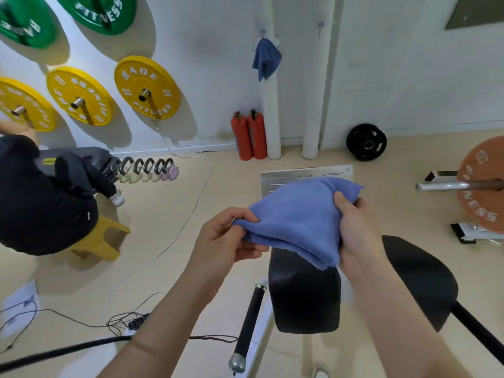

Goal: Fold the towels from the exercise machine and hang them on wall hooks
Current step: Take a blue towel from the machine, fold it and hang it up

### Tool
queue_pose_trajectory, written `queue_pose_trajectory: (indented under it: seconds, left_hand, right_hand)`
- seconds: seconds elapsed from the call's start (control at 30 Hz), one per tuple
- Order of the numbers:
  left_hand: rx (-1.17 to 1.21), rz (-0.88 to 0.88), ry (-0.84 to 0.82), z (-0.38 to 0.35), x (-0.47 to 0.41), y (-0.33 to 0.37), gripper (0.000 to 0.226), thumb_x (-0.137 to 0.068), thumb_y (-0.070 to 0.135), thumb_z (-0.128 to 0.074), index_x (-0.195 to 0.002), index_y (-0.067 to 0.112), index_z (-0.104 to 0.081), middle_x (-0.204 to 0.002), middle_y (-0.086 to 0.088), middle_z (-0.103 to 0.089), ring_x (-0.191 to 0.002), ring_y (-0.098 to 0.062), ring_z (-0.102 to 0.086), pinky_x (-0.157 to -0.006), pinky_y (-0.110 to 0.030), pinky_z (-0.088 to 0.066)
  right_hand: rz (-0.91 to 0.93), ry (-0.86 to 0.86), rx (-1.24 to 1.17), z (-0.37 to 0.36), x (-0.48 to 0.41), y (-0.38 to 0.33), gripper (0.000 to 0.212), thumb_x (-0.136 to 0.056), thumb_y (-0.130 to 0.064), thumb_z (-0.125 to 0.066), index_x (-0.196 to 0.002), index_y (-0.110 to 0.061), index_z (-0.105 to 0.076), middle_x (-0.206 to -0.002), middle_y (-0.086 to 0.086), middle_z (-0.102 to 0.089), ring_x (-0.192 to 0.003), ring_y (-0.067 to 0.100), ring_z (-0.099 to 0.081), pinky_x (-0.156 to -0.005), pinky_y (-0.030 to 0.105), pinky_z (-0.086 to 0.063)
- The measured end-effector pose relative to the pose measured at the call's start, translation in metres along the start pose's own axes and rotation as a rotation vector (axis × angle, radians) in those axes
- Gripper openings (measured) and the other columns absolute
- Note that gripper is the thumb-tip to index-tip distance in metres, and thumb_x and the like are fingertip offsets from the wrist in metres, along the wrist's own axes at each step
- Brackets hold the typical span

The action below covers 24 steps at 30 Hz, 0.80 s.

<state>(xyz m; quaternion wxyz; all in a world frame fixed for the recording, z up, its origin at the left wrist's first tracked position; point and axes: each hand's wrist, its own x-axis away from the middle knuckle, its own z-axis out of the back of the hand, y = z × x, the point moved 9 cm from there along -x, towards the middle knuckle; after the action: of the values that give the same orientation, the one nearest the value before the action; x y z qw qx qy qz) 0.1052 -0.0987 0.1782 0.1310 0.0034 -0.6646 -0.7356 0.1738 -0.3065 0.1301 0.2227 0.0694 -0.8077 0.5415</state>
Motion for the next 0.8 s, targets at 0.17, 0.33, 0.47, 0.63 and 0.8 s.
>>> queue_pose_trajectory:
  seconds: [0.17, 0.33, 0.47, 0.63, 0.8]
  left_hand:
    - [0.037, -0.027, -0.051, 0.088, -0.017, -0.017, 0.052, -0.089, -0.015, -0.032, -0.066, 0.015, -0.068, -0.074, -0.007, -0.064, -0.070, -0.025, -0.066, -0.069, -0.028, -0.055]
    - [0.012, -0.026, -0.063, 0.231, -0.032, -0.047, 0.051, -0.085, -0.017, -0.035, -0.066, 0.014, -0.071, -0.081, -0.018, -0.061, -0.080, -0.025, -0.060, -0.077, -0.026, -0.054]
    - [-0.096, 0.028, -0.053, 0.340, -0.034, -0.069, 0.048, -0.081, -0.019, -0.045, -0.063, 0.016, -0.072, -0.078, 0.000, -0.072, -0.082, -0.020, -0.063, -0.080, -0.026, -0.048]
    - [-0.285, -0.111, 0.060, 0.414, -0.043, -0.035, 0.037, -0.082, -0.001, -0.059, -0.089, 0.034, -0.069, -0.108, 0.012, -0.066, -0.106, -0.012, -0.060, -0.081, -0.022, -0.046]
    - [-0.517, -0.537, -0.079, 0.388, -0.045, 0.055, 0.069, -0.071, 0.034, -0.080, -0.130, 0.040, -0.044, -0.126, 0.035, -0.042, -0.118, 0.020, -0.036, -0.095, 0.000, -0.027]
  right_hand:
    - [0.066, -0.105, 0.041, -0.079, 0.024, 0.024, 0.015, -0.097, -0.020, -0.054, -0.111, -0.022, -0.059, -0.113, 0.004, -0.069, -0.100, 0.022, -0.068, -0.085, 0.042, -0.056]
    - [0.166, -0.289, 0.223, -0.189, 0.068, 0.065, 0.016, -0.094, -0.013, -0.057, -0.103, -0.024, -0.065, -0.095, -0.003, -0.074, -0.080, 0.012, -0.070, -0.064, 0.025, -0.054]
    - [0.244, -0.370, 0.398, -0.282, 0.102, 0.093, 0.015, -0.090, 0.000, -0.059, -0.095, -0.014, -0.060, -0.081, 0.000, -0.068, -0.070, 0.011, -0.062, -0.060, 0.024, -0.052]
    - [0.358, -0.551, 0.525, -0.377, 0.143, 0.089, 0.029, -0.087, 0.009, -0.057, -0.086, -0.020, -0.059, -0.087, 0.001, -0.063, -0.076, 0.010, -0.060, -0.062, 0.030, -0.058]
    - [0.506, -0.669, 0.709, -0.428, 0.169, 0.075, 0.022, -0.087, 0.005, -0.057, -0.088, -0.017, -0.058, -0.087, 0.013, -0.063, -0.076, 0.013, -0.059, -0.059, 0.036, -0.058]
